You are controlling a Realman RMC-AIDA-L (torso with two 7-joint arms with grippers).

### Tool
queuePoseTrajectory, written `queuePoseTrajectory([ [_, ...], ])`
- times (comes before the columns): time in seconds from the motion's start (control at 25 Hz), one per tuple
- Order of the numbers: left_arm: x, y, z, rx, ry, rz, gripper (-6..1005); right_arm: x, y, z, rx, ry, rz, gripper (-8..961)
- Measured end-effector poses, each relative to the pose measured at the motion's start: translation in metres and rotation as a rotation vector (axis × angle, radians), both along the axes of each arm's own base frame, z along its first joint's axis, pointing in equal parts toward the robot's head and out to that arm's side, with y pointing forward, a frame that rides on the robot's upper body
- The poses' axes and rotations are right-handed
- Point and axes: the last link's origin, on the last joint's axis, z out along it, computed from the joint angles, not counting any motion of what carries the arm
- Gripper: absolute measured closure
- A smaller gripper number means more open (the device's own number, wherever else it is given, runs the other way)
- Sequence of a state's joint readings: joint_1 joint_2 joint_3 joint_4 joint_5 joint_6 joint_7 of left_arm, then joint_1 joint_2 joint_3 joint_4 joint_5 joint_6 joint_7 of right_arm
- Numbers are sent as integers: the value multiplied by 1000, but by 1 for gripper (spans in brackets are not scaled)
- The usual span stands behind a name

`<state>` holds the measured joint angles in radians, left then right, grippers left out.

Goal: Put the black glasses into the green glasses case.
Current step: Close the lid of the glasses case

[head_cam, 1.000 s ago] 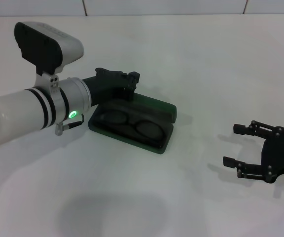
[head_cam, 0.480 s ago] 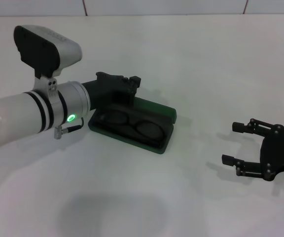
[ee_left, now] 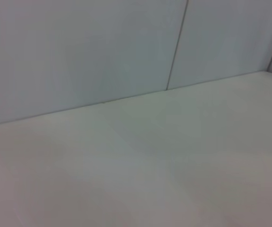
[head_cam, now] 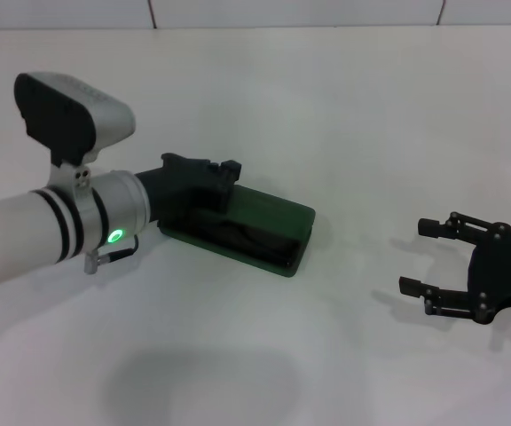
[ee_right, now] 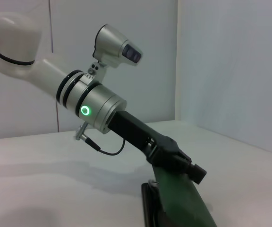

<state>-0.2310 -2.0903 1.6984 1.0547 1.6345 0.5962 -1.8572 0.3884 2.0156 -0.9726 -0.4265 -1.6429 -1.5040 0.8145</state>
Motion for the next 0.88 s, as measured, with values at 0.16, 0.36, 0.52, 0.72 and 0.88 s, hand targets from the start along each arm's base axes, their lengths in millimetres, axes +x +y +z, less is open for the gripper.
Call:
queuePoseTrajectory([
  [0.16, -5, -4, 0, -2, 13, -8, 943, -1, 1, 0, 0, 0, 2, 155],
  [0.36, -9, -9, -1, 6, 15, -19, 943, -1, 2, 0, 0, 0, 5, 155],
  [0.52, -7, -12, 2, 28, -19, -48, 942, -3, 3, 0, -1, 0, 7, 155],
  [0.72, -8, -14, 2, 38, -22, -91, 942, -4, 4, 0, -1, 1, 10, 155],
  [0.88, -12, -16, 2, 47, -44, -112, 941, -4, 4, 0, -1, 1, 10, 155],
])
